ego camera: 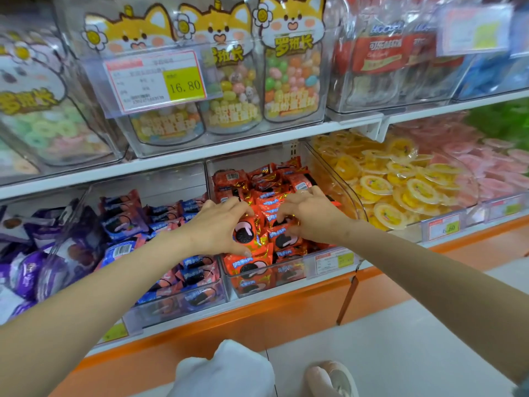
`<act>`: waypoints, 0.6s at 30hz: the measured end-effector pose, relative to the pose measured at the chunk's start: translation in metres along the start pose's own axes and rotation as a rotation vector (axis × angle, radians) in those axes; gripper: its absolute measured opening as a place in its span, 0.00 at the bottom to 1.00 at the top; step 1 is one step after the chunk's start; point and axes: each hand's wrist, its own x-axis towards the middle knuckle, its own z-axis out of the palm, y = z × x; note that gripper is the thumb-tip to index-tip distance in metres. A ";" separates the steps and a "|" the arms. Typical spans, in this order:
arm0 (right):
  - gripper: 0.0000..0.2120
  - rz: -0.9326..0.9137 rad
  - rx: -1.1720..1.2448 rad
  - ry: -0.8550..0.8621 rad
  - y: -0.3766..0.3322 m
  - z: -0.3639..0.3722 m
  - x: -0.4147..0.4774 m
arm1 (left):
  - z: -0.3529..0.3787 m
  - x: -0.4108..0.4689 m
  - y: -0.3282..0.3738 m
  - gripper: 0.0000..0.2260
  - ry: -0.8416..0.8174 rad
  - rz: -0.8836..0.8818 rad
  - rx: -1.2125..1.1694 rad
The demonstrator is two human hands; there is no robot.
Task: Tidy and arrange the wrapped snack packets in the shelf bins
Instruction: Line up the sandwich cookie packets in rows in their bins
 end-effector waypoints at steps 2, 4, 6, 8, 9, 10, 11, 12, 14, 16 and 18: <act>0.08 0.033 0.139 0.107 -0.001 -0.004 -0.004 | 0.000 -0.001 0.000 0.35 0.010 -0.004 -0.030; 0.04 0.051 0.329 0.175 -0.006 -0.009 -0.005 | 0.000 -0.001 0.001 0.37 0.027 0.003 -0.061; 0.04 0.092 0.468 0.151 -0.018 -0.011 -0.006 | 0.001 -0.001 0.001 0.40 0.052 0.007 -0.131; 0.06 0.153 0.575 0.080 -0.028 -0.011 -0.007 | -0.003 -0.001 0.001 0.39 0.066 -0.029 -0.315; 0.08 0.182 0.637 0.044 -0.032 -0.009 -0.007 | -0.004 0.000 -0.001 0.38 0.071 -0.046 -0.409; 0.11 0.204 0.698 0.011 -0.034 -0.008 -0.007 | -0.006 0.001 -0.003 0.35 0.062 -0.053 -0.469; 0.13 0.219 0.761 -0.018 -0.036 -0.008 -0.007 | -0.008 0.002 -0.005 0.33 0.047 -0.056 -0.503; 0.14 0.233 0.834 -0.044 -0.038 -0.009 -0.006 | -0.009 0.003 -0.007 0.30 0.036 -0.059 -0.541; 0.18 0.266 1.015 -0.083 -0.041 -0.012 -0.006 | -0.012 0.004 -0.008 0.25 0.059 -0.076 -0.693; 0.21 0.281 1.129 -0.105 -0.044 -0.016 -0.006 | -0.016 0.006 -0.004 0.20 0.133 -0.083 -0.895; 0.20 0.280 1.156 -0.096 -0.044 -0.021 -0.006 | -0.022 0.010 0.002 0.17 0.226 -0.080 -1.030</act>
